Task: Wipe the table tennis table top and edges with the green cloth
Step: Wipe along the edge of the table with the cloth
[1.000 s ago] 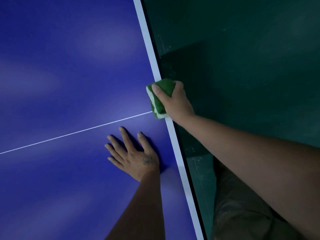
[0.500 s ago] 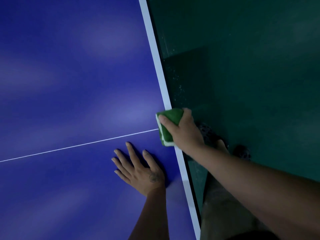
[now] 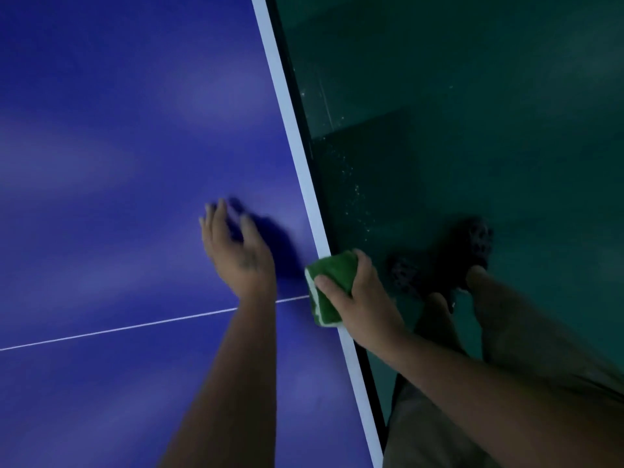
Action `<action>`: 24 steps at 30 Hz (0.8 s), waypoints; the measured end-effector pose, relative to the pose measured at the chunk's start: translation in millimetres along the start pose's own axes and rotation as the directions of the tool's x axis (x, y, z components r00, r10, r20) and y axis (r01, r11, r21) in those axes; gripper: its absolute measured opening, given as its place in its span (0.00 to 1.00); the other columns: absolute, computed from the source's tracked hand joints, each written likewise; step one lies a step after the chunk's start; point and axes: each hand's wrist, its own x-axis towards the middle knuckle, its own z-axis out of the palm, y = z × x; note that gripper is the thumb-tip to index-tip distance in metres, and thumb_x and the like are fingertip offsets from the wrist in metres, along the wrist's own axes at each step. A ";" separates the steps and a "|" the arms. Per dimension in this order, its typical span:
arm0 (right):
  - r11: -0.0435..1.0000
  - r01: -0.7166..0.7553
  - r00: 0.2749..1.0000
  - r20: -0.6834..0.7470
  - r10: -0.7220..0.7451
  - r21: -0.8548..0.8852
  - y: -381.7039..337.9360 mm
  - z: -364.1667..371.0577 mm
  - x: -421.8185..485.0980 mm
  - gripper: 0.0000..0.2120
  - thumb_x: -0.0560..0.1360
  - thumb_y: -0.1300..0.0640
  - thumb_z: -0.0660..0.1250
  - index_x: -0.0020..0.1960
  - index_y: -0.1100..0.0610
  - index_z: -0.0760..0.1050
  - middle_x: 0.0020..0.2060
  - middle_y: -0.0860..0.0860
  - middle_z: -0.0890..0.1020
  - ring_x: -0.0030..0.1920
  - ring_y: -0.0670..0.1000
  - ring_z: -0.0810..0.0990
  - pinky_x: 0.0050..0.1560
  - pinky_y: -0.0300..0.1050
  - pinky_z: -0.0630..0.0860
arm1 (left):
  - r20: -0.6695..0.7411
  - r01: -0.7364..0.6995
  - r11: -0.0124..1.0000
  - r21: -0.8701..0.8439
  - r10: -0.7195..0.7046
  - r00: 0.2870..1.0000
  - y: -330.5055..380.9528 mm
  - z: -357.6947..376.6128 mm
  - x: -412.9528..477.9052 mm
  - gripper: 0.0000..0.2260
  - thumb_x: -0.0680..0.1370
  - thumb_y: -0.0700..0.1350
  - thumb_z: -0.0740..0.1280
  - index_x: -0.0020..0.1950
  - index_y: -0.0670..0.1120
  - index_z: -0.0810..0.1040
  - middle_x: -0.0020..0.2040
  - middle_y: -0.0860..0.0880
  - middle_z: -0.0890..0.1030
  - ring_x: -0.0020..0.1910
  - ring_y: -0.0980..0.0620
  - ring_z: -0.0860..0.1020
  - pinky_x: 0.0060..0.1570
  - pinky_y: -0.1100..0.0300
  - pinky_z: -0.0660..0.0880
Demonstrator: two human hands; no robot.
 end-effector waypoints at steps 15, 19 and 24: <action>0.994 0.086 0.991 -0.107 -0.078 0.074 -139.8 -19.8 138.5 0.47 0.77 0.27 0.68 0.84 0.53 0.58 0.73 0.55 0.72 0.71 0.60 0.76 0.71 0.60 0.75 | -0.027 -0.259 0.888 0.379 0.291 0.956 71.7 75.5 133.1 0.27 0.86 0.63 0.53 0.86 0.60 0.63 0.88 0.51 0.58 0.88 0.48 0.52 0.86 0.44 0.48; 0.989 0.109 0.987 -0.129 -0.096 0.096 -189.4 -31.4 192.7 0.47 0.76 0.25 0.68 0.82 0.53 0.61 0.72 0.55 0.72 0.69 0.60 0.77 0.69 0.61 0.77 | -0.033 -0.258 0.887 0.384 0.292 0.956 74.8 73.9 132.5 0.27 0.86 0.62 0.54 0.86 0.59 0.64 0.88 0.51 0.59 0.88 0.48 0.53 0.86 0.44 0.48; 0.992 0.103 0.991 -0.093 -0.096 0.076 -156.6 -28.3 150.8 0.53 0.69 0.21 0.66 0.84 0.49 0.57 0.73 0.51 0.72 0.70 0.55 0.75 0.70 0.54 0.74 | -0.013 -0.262 0.894 0.363 0.286 0.958 74.5 72.4 132.0 0.26 0.87 0.60 0.55 0.86 0.59 0.64 0.88 0.51 0.58 0.88 0.48 0.52 0.85 0.43 0.48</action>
